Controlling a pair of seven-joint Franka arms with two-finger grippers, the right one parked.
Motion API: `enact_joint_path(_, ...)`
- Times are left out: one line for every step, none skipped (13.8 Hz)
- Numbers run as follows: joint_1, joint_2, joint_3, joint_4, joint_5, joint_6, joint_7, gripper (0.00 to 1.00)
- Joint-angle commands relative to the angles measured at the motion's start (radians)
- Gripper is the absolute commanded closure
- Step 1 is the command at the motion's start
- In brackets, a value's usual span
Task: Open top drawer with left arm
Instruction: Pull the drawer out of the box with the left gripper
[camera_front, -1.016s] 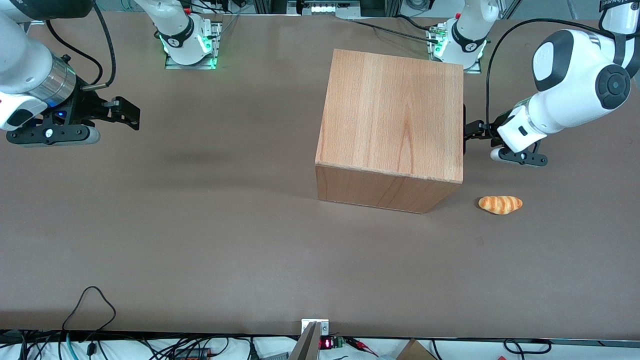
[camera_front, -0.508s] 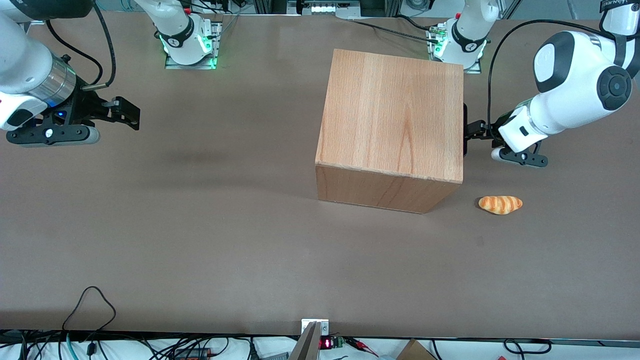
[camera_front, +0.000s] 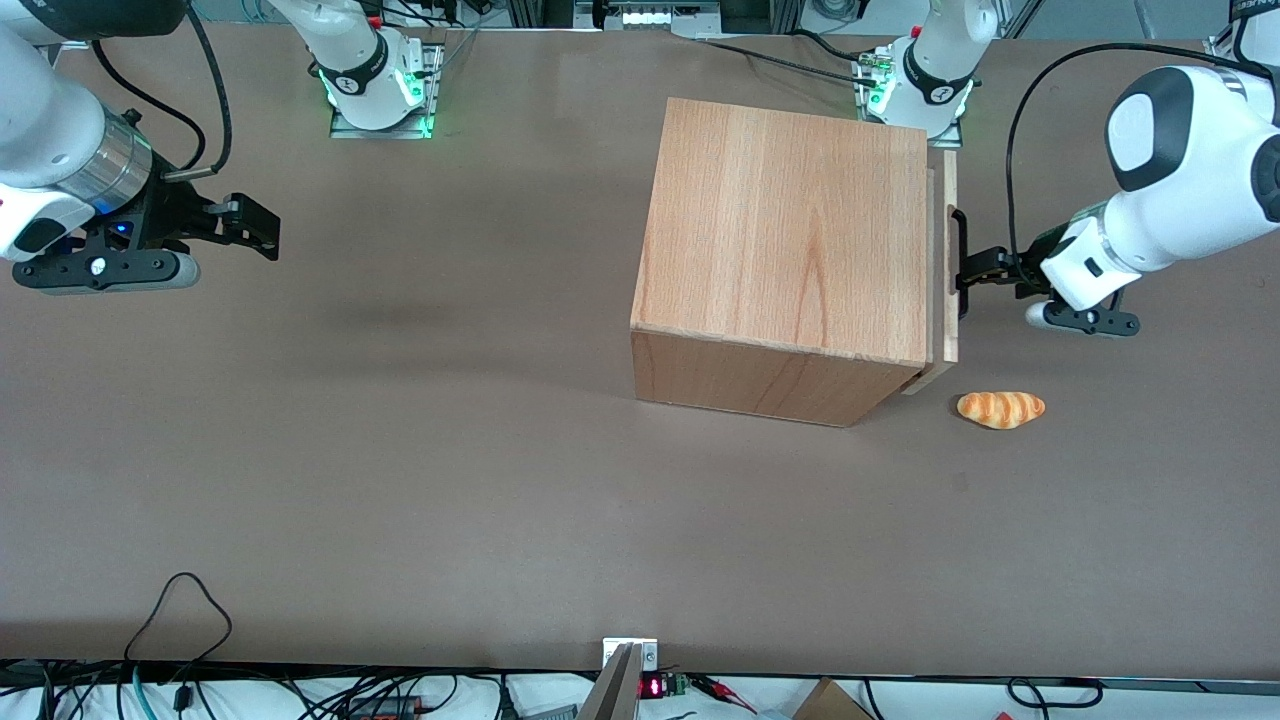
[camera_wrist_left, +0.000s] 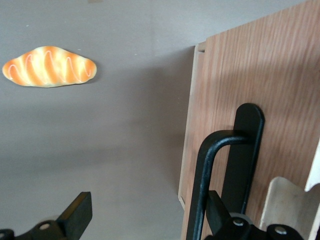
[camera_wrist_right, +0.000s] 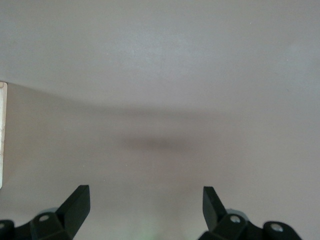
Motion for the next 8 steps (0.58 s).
enact_joint_path(0.037,0.010,-0.006,-0.001,0.042,0.013,0.019,0.00)
enact_joint_path(0.045,0.013,-0.004,0.001,0.046,0.013,0.019,0.00)
enact_joint_path(0.051,0.017,-0.003,0.003,0.046,0.014,0.019,0.00)
enact_joint_path(0.066,0.020,-0.003,0.003,0.048,0.022,0.019,0.00)
enact_joint_path(0.080,0.023,-0.004,0.003,0.060,0.028,0.020,0.00)
enact_joint_path(0.086,0.026,-0.004,0.004,0.069,0.033,0.020,0.00)
enact_joint_path(0.095,0.031,-0.003,0.004,0.071,0.039,0.020,0.00)
enact_joint_path(0.109,0.034,-0.003,0.006,0.071,0.043,0.022,0.00)
